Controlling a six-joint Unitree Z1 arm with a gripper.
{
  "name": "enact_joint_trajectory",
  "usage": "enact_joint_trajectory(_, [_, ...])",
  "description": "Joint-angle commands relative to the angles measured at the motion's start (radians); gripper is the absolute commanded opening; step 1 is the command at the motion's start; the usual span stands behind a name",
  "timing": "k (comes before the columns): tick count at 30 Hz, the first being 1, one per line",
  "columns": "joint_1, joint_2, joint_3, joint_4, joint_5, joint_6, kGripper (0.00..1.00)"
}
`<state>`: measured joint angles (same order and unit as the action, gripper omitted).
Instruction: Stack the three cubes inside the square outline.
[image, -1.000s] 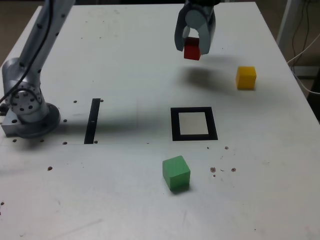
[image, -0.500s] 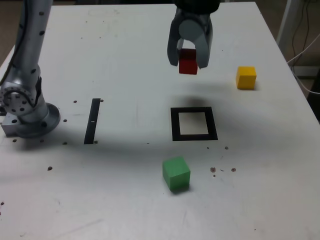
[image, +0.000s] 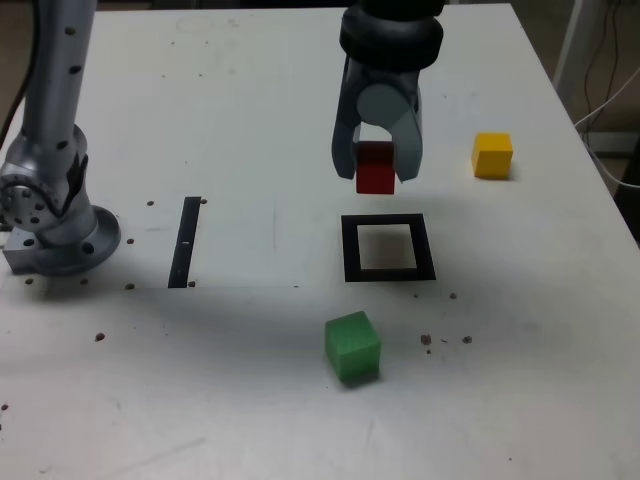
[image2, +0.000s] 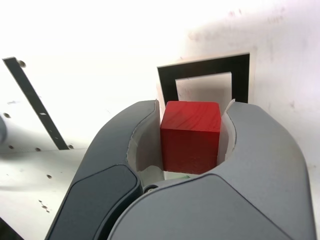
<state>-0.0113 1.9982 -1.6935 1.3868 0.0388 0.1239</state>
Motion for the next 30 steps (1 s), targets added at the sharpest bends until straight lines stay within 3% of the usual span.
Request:
enact_joint_trajectory(1, [-0.004, 0.024, 0.005, -0.009, -0.013, -0.001, 0.28])
enact_joint_trajectory(30, [0.006, 0.116, 0.073, -0.107, -0.074, -0.046, 0.28])
